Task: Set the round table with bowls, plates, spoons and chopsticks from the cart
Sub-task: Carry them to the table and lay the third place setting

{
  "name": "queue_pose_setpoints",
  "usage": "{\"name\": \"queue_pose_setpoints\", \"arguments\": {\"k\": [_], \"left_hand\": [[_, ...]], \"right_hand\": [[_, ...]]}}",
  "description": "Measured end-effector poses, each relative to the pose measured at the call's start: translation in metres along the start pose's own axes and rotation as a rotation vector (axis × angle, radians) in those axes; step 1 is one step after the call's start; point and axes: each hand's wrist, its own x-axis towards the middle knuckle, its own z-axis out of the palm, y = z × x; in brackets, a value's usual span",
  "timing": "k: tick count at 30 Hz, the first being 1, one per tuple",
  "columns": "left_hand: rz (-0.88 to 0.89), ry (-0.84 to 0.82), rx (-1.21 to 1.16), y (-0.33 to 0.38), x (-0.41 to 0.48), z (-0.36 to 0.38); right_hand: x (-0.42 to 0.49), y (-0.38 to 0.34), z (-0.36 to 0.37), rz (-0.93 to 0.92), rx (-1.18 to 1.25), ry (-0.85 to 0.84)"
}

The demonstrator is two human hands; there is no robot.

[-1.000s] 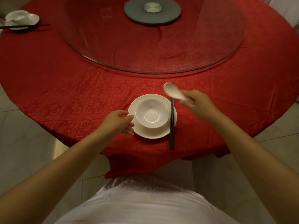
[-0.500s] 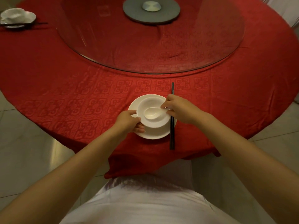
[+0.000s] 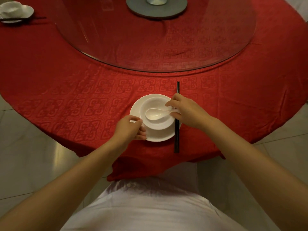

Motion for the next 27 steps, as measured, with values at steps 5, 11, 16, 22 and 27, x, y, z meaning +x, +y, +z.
{"name": "queue_pose_setpoints", "arguments": {"k": [5, 11, 16, 22, 27], "left_hand": [[0.104, -0.083, 0.186, -0.021, -0.026, 0.017], [0.227, -0.288, 0.468, -0.028, -0.022, 0.051], [0.263, -0.351, 0.491, -0.026, -0.019, 0.067], [0.237, -0.363, 0.474, -0.029, -0.018, 0.070], [0.239, -0.352, 0.473, -0.029, -0.018, 0.071]], "right_hand": [[-0.029, 0.011, 0.000, 0.172, 0.264, 0.466], [-0.067, 0.017, 0.039, 0.574, 0.723, 0.373], [-0.064, 0.011, 0.054, 0.569, 0.869, 0.301], [-0.061, 0.009, 0.058, 0.544, 0.880, 0.279], [-0.062, 0.008, 0.058, 0.539, 0.882, 0.271]]}}
